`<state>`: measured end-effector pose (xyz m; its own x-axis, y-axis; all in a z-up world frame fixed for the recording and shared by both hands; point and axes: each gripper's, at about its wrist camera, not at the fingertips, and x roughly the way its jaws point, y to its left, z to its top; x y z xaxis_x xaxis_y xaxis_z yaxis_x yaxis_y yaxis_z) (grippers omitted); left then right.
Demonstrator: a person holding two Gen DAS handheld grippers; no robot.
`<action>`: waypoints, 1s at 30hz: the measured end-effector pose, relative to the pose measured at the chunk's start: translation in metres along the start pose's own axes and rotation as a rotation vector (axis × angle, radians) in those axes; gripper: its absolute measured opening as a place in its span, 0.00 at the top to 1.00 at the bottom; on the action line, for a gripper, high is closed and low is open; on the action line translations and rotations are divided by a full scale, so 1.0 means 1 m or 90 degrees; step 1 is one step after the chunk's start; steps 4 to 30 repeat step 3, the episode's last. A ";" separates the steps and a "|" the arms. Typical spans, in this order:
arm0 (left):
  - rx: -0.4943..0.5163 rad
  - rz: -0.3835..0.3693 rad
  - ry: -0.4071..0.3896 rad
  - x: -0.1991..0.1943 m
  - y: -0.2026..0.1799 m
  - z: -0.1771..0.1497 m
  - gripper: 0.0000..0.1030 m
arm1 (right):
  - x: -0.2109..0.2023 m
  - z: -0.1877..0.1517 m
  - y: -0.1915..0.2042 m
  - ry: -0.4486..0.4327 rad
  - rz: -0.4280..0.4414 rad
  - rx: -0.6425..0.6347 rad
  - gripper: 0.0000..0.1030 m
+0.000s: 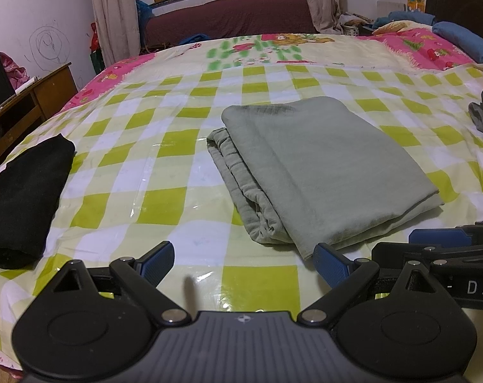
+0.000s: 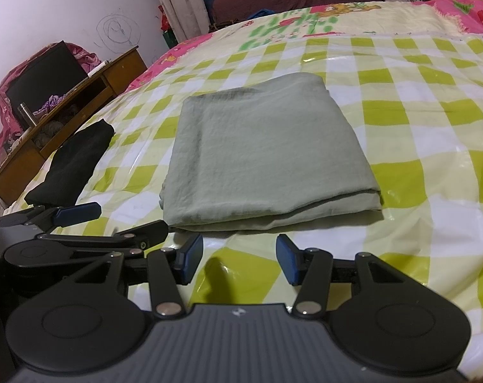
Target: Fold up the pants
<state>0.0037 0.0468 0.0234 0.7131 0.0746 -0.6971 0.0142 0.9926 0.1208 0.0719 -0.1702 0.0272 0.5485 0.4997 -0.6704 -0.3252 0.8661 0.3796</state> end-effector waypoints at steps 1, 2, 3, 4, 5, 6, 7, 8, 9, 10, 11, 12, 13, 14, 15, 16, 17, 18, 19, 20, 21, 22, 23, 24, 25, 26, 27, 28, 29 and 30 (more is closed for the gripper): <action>-0.001 0.000 0.000 0.001 0.001 0.000 0.00 | 0.000 0.000 0.000 0.000 0.000 0.000 0.49; -0.001 0.000 0.000 0.000 0.000 0.000 0.00 | 0.000 0.000 0.000 0.000 0.000 0.000 0.49; -0.001 0.001 -0.001 0.000 0.001 0.000 0.00 | 0.000 0.000 0.000 0.000 0.000 0.000 0.49; -0.001 0.001 -0.001 0.000 0.001 0.000 0.00 | 0.000 0.000 0.000 0.000 0.000 0.000 0.49; -0.001 0.001 -0.001 0.000 0.001 0.000 0.00 | 0.000 0.000 0.000 0.000 0.000 0.000 0.49; -0.001 0.001 -0.001 0.000 0.001 0.000 0.00 | 0.000 0.000 0.000 0.000 0.000 0.000 0.49; -0.001 0.001 -0.001 0.000 0.001 0.000 0.00 | 0.000 0.000 0.000 0.000 0.000 0.000 0.49; -0.001 0.001 -0.001 0.000 0.001 0.000 0.00 | 0.000 0.000 0.000 0.000 0.000 0.000 0.49; -0.001 0.001 -0.001 0.000 0.001 0.000 0.00 | 0.000 0.000 0.000 0.000 0.000 0.000 0.49; -0.001 0.001 -0.001 0.000 0.001 0.000 0.00 | 0.000 0.000 0.000 0.000 0.000 0.000 0.49; -0.001 0.001 -0.001 0.000 0.001 0.000 0.00 | 0.000 0.000 0.000 0.000 0.000 0.000 0.49; -0.001 0.001 -0.001 0.000 0.001 0.000 0.00 | 0.000 0.000 0.000 0.000 0.000 0.000 0.49; -0.001 0.001 -0.001 0.000 0.001 0.000 0.00 | 0.000 0.000 0.000 0.000 0.000 0.000 0.49; -0.001 0.001 -0.001 0.000 0.001 0.000 0.00 | 0.000 0.000 0.000 0.000 0.000 0.000 0.49; -0.001 0.001 -0.001 0.000 0.001 0.000 0.00 | 0.000 0.000 0.000 0.000 0.000 0.000 0.49; -0.001 0.001 -0.001 0.000 0.001 0.000 0.00 | 0.000 0.000 0.000 0.000 0.000 0.000 0.49; -0.001 0.001 -0.001 0.000 0.001 0.000 0.00 | 0.000 0.000 0.000 0.000 0.000 0.000 0.49; -0.001 0.001 -0.001 0.000 0.001 0.000 0.00 | 0.000 0.000 0.000 0.000 0.000 0.000 0.49; -0.001 0.001 -0.001 0.000 0.001 0.000 0.00 | 0.000 0.000 0.000 0.000 0.000 0.000 0.49; -0.001 0.001 -0.001 0.000 0.001 0.000 0.00 | 0.000 0.000 0.000 0.000 0.000 0.000 0.49; -0.001 0.001 -0.001 0.000 0.001 0.000 0.00 | 0.000 0.000 0.000 0.000 0.000 0.000 0.49; -0.001 0.001 -0.001 0.000 0.001 0.000 0.00 | 0.000 0.000 0.000 0.000 0.000 0.000 0.49; -0.001 0.001 -0.001 0.000 0.001 0.000 0.00 | 0.000 0.000 0.000 0.000 0.000 0.000 0.49; -0.001 0.001 -0.001 0.000 0.001 0.000 0.00 | 0.000 0.000 0.000 0.000 0.000 0.000 0.49; -0.001 0.001 -0.001 0.000 0.001 0.000 0.00 | 0.000 0.000 0.000 0.000 0.000 0.000 0.49; -0.001 0.001 -0.001 0.000 0.001 0.000 0.00 | 0.000 0.000 0.000 0.000 0.000 0.000 0.49; -0.001 0.001 -0.001 0.000 0.001 0.000 0.00 | 0.000 0.000 0.000 0.000 0.000 0.000 0.49; -0.001 0.001 -0.001 0.000 0.001 0.000 0.00 | 0.000 0.000 0.000 0.000 0.000 0.000 0.49; -0.001 0.001 -0.001 0.000 0.001 0.000 0.00 | 0.000 0.000 0.000 0.000 0.000 0.000 0.49; -0.001 0.001 -0.001 0.000 0.001 0.000 0.00 | 0.000 0.000 0.000 0.000 0.000 0.000 0.49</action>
